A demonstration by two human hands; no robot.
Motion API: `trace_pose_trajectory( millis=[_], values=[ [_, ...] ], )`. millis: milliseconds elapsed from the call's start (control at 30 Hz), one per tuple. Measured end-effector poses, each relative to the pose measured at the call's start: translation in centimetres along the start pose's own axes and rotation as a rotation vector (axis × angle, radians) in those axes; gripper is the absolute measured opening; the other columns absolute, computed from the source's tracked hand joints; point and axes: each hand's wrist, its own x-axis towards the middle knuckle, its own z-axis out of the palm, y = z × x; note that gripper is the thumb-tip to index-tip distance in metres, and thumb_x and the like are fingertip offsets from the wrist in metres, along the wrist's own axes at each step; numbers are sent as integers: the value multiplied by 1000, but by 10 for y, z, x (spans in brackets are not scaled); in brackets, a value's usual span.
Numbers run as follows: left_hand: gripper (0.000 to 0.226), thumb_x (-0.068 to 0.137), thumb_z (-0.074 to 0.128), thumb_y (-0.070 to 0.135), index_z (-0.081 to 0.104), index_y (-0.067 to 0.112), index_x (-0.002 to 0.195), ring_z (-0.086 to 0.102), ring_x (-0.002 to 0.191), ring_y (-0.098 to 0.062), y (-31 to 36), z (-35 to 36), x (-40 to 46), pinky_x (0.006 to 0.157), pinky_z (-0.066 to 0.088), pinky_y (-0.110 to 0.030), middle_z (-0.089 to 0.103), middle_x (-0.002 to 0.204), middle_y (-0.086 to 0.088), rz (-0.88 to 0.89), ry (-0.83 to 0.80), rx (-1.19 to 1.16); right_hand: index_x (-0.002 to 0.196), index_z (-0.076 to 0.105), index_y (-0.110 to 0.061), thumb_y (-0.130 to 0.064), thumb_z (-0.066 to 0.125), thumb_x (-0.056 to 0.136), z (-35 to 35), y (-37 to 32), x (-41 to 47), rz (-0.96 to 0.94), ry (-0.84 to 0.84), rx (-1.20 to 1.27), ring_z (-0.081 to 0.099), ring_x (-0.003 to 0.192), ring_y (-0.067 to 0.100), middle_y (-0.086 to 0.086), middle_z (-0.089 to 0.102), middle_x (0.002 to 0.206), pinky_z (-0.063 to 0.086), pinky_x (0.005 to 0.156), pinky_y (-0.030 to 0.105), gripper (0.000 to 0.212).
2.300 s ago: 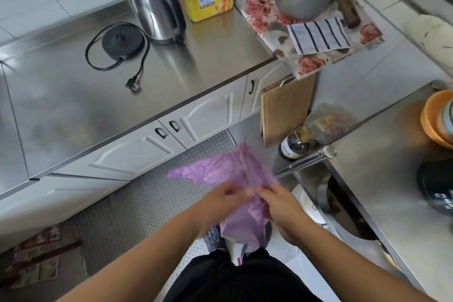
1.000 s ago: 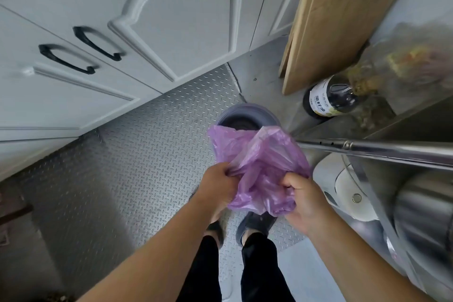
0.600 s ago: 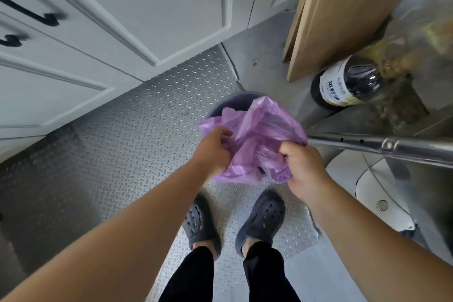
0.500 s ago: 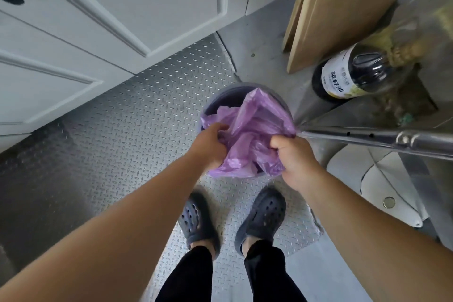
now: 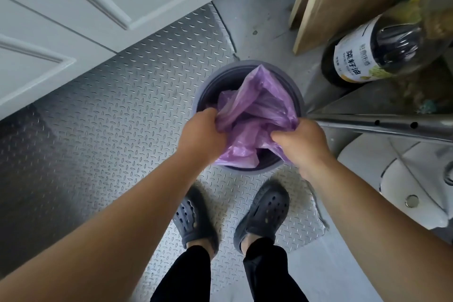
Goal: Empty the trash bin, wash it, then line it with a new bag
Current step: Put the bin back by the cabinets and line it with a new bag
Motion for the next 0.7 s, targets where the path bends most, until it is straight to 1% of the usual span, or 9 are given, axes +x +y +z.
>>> trace_pose_trajectory(
  millis=[100, 200, 267, 333, 400, 500, 567, 633, 700],
  values=[
    [12, 88, 64, 22, 56, 16, 81, 55, 55, -14, -12, -5, -18, 44, 36, -20, 59, 67, 3, -47, 56, -39, 84, 64, -19, -18, 70, 69, -14, 8, -5, 28, 92, 40, 68, 72, 27, 4, 69, 78, 57, 63, 40, 17],
    [9, 90, 62, 21, 56, 17, 85, 57, 58, -18, -23, -7, -29, 47, 47, -29, 63, 72, -1, -104, 134, -144, 77, 61, -18, -23, 73, 72, -23, 13, -5, 94, 184, 145, 63, 63, 26, 4, 65, 72, 50, 53, 33, 14],
    [7, 91, 58, 22, 54, 18, 88, 60, 62, -21, -31, -8, -32, 53, 53, -36, 63, 75, -2, -170, 200, -230, 74, 63, -16, -37, 75, 70, -30, 13, -5, 168, 233, 245, 61, 62, 25, 5, 65, 70, 47, 53, 33, 25],
    [8, 92, 53, 24, 52, 17, 87, 55, 58, -21, -39, -7, -31, 53, 50, -36, 61, 74, -3, -258, 238, -286, 86, 68, -13, -58, 77, 66, -35, 13, -6, 344, 144, 383, 70, 73, 28, 11, 73, 84, 57, 66, 37, 50],
    [17, 91, 54, 31, 51, 15, 85, 46, 56, -18, -47, -5, -29, 52, 43, -31, 56, 72, -2, -360, 197, -316, 97, 70, -17, -67, 76, 65, -38, 14, -11, 510, -28, 460, 76, 89, 32, 10, 78, 100, 63, 75, 48, 59],
    [33, 91, 62, 41, 60, 8, 90, 50, 59, -19, -53, -5, -29, 51, 47, -30, 59, 75, -6, -550, 30, -530, 97, 71, -19, -45, 81, 75, -39, 20, -21, 580, -162, 621, 77, 66, 23, 2, 79, 77, 62, 56, 37, 35],
    [33, 85, 75, 32, 64, 3, 96, 62, 68, -25, -55, -5, -31, 65, 60, -40, 68, 82, -12, -645, -72, -776, 102, 69, -13, -24, 80, 79, -38, 27, -28, 596, -197, 763, 77, 71, 24, 3, 79, 76, 64, 66, 42, 28],
    [35, 76, 82, 21, 65, 2, 99, 70, 82, -31, -57, -3, -33, 79, 61, -47, 74, 94, -16, -669, -128, -906, 107, 64, -7, -11, 75, 79, -35, 33, -37, 616, -252, 919, 76, 87, 29, 9, 77, 89, 62, 79, 46, 30],
    [26, 80, 77, 14, 64, 3, 100, 70, 78, -28, -60, -1, -36, 68, 58, -38, 74, 94, -18, -668, -160, -929, 104, 58, -5, -6, 73, 78, -31, 40, -44, 654, -309, 1006, 71, 104, 32, 12, 71, 108, 57, 87, 50, 30]
  ],
)
